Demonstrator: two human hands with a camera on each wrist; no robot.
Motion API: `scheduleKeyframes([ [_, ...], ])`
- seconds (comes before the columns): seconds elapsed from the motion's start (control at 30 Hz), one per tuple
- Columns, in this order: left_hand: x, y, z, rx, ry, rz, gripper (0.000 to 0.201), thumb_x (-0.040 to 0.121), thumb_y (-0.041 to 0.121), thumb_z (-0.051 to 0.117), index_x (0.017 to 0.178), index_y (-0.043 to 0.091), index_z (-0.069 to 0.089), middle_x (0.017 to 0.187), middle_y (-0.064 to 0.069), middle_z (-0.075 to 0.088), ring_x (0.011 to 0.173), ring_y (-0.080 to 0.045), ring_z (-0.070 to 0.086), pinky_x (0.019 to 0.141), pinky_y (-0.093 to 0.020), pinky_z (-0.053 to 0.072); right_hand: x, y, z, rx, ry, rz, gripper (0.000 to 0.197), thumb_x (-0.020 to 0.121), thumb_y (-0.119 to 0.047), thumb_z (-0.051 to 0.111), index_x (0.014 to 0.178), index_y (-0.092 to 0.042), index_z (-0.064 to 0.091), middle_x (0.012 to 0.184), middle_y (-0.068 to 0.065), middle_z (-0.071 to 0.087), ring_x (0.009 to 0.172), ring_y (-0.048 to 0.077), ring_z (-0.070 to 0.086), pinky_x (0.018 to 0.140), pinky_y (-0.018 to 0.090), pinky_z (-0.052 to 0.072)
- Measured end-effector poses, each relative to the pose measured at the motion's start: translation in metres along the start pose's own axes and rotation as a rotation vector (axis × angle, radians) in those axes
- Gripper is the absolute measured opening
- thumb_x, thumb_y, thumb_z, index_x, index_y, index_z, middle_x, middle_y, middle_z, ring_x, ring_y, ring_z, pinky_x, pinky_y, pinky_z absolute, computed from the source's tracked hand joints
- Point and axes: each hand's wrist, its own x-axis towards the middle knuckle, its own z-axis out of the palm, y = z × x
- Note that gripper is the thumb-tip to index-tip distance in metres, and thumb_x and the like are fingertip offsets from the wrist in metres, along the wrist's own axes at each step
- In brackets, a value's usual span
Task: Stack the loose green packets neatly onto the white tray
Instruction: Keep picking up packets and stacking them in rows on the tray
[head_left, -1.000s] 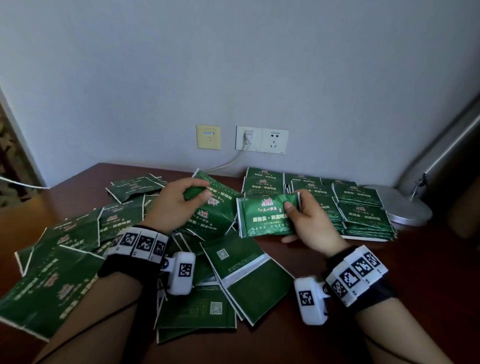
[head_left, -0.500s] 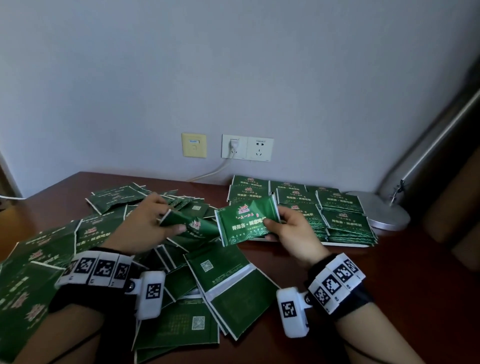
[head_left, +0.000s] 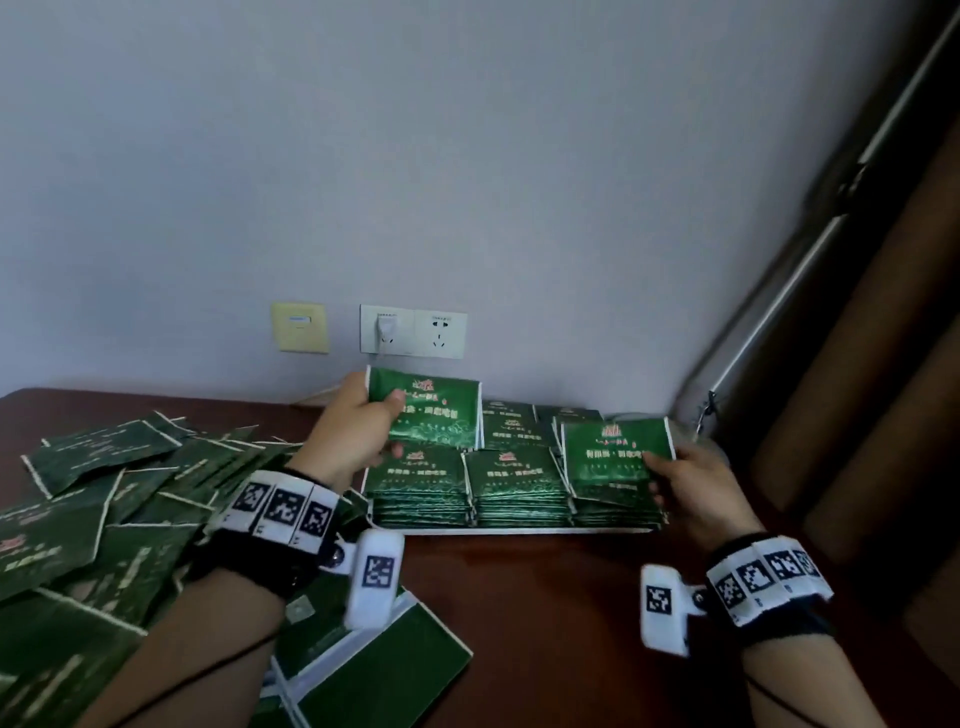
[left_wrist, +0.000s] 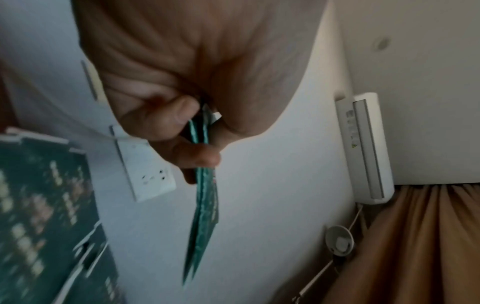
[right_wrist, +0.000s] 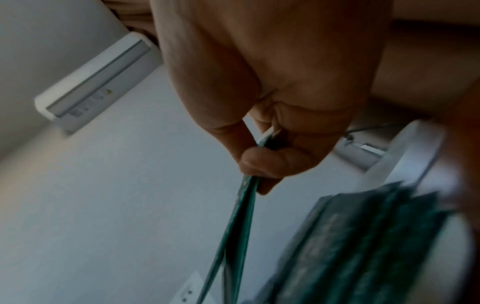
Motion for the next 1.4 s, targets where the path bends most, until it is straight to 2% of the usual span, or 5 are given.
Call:
scheduleKeyframes([
  [0.57, 0.027, -0.052, 0.006, 0.55, -0.027, -0.089, 0.024, 0.089, 0.024, 0.068, 0.101, 0.009, 0.054, 0.082, -0.009, 0.073, 0.057, -0.021, 0.072, 0.047, -0.03, 0.055, 0.003, 0.035, 0.001, 0.094, 0.059, 0.031, 0.02, 0.084, 0.021, 0.058, 0.083, 0.002, 0.064, 0.083, 0.018, 0.065, 0.073, 0.023, 0.064, 0.055, 0.014, 0.056],
  [0.83, 0.017, -0.045, -0.001, 0.88, -0.012, 0.019, 0.041, 0.088, 0.047, 0.059, 0.124, 0.03, 0.054, 0.075, 0.006, 0.074, 0.06, -0.01, 0.07, 0.073, -0.036, 0.061, 0.001, 0.032, -0.001, -0.098, 0.16, -0.024, 0.041, 0.079, 0.008, 0.073, 0.111, -0.013, 0.058, 0.088, 0.005, 0.061, 0.069, 0.023, 0.064, 0.049, 0.023, 0.054],
  [0.97, 0.008, -0.021, -0.018, 1.085, -0.14, -0.049, 0.051, 0.089, 0.059, 0.053, 0.128, 0.028, 0.061, 0.117, 0.004, 0.07, 0.088, -0.02, 0.072, 0.09, -0.038, 0.055, -0.009, 0.019, 0.002, -0.313, 0.203, -0.143, 0.036, 0.074, -0.014, 0.084, 0.105, -0.019, 0.065, 0.098, 0.005, 0.064, 0.088, 0.025, 0.065, 0.079, 0.042, 0.057],
  [1.2, -0.026, 0.019, -0.067, 1.041, -0.409, -0.071, 0.032, 0.088, 0.036, 0.073, 0.118, 0.026, 0.068, 0.092, 0.013, 0.069, 0.071, -0.009, 0.072, 0.059, -0.024, 0.049, -0.087, -0.013, 0.066, -0.571, -0.422, -0.262, 0.017, 0.081, -0.023, 0.08, 0.095, -0.021, 0.07, 0.081, 0.0, 0.068, 0.054, 0.0, 0.056, 0.052, 0.015, 0.043],
  [1.4, -0.022, -0.006, -0.119, 1.307, -0.426, -0.195, 0.06, 0.074, 0.031, 0.084, 0.129, 0.029, 0.061, 0.116, 0.007, 0.063, 0.093, -0.012, 0.057, 0.063, -0.015, 0.042, -0.139, -0.014, 0.131, -0.728, -0.862, -0.242, 0.042, 0.077, -0.038, 0.082, 0.115, -0.031, 0.064, 0.1, -0.006, 0.068, 0.076, 0.001, 0.062, 0.075, 0.022, 0.051],
])
